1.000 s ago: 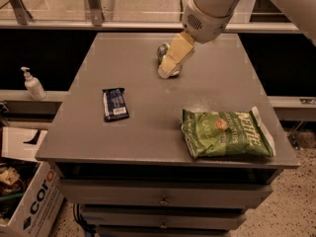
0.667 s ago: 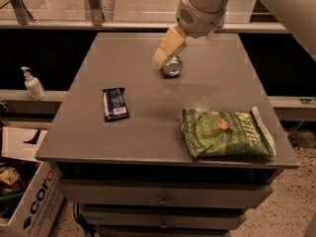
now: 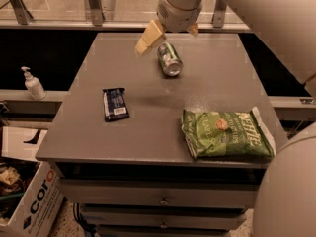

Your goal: Place green can upright

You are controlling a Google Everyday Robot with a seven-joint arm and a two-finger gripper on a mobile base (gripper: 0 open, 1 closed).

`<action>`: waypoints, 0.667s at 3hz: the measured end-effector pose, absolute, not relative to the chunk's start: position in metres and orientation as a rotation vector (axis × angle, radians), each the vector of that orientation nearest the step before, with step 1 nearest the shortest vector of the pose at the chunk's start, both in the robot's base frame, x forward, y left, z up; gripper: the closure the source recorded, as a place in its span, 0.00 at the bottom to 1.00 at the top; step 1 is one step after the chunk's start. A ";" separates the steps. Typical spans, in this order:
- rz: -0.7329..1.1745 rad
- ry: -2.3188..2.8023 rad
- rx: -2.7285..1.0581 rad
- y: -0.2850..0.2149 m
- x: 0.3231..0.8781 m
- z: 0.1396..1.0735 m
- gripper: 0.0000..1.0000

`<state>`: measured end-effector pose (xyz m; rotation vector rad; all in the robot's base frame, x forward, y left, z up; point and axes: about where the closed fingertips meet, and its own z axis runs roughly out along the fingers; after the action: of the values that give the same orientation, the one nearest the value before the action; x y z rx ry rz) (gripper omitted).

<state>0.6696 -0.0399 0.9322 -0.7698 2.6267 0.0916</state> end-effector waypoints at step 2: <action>-0.016 2.654 -0.572 -0.019 0.716 0.915 0.00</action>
Offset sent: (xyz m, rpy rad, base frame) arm 0.0762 0.0266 -0.0267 -0.0641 -0.0433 -0.2744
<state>0.7157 -0.0188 0.9146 -0.5717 2.6544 -0.0156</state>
